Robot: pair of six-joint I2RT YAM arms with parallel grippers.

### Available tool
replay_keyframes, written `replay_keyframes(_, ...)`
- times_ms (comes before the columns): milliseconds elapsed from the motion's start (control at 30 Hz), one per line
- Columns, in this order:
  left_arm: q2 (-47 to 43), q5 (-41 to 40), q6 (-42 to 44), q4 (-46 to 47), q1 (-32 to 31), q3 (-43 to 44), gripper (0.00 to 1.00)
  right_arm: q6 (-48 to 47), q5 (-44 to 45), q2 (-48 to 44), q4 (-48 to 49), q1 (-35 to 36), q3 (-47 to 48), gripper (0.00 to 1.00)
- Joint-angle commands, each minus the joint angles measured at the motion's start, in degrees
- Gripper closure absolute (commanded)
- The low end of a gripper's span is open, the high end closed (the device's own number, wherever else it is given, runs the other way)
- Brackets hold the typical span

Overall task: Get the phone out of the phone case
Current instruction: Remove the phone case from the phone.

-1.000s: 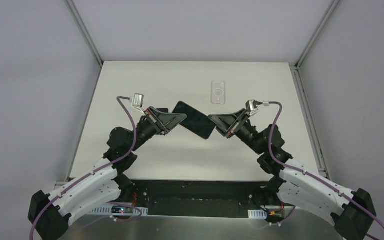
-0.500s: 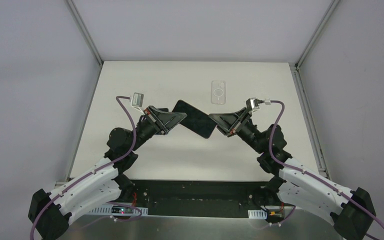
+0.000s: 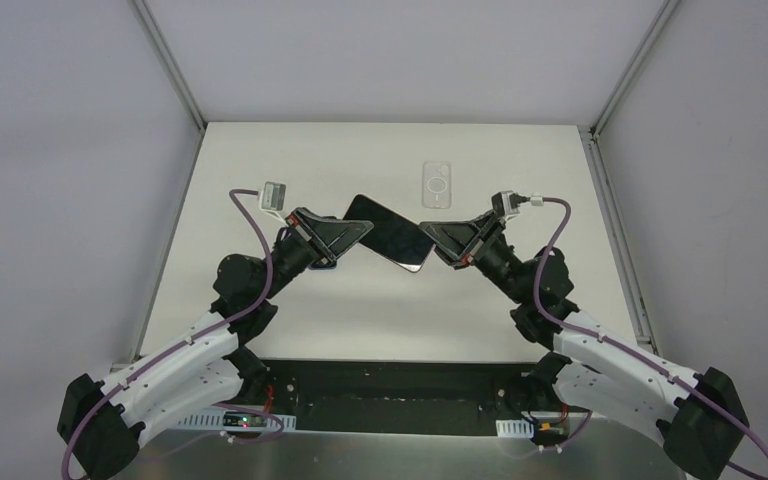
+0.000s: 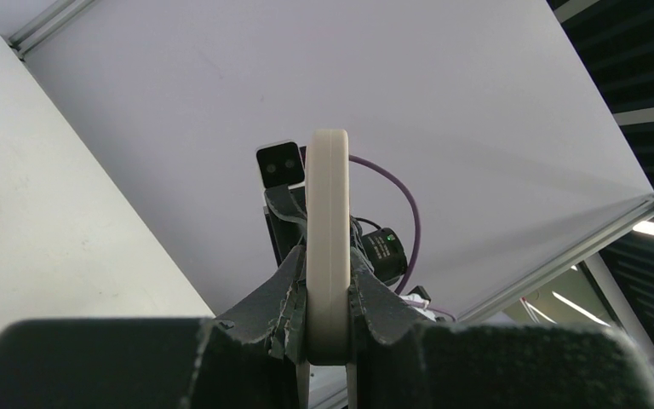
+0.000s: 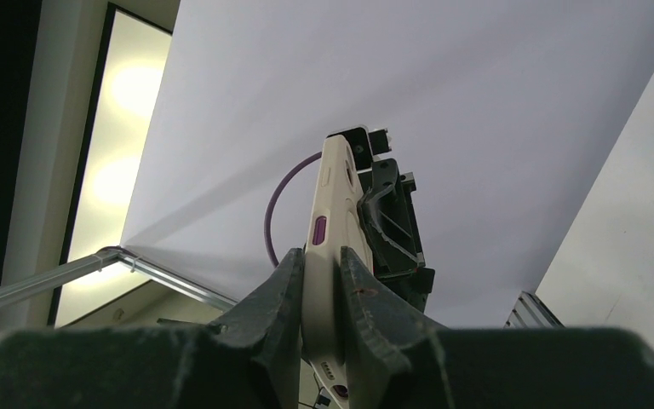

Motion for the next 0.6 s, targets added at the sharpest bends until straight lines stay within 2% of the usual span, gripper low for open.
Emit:
replay_keyframes(0, 1.1, -0.1, 0.8, 1.9, 0.5, 2.1, 1.00, 3.3, -5.5, 0.3, 10.9, 1.0, 2.8, 1.00)
replay_keyframes(400, 1.7, -0.8, 0.2, 2.7, 0.5, 1.6, 1.00, 3.6, -7.1, 0.6, 14.6, 1.0, 2.3, 1.00)
replay_keyframes(567, 2.1, -1.1, -0.2, 3.4, 0.5, 1.7, 1.00, 4.3, -5.9, -0.2, 15.3, 1.0, 1.7, 0.77)
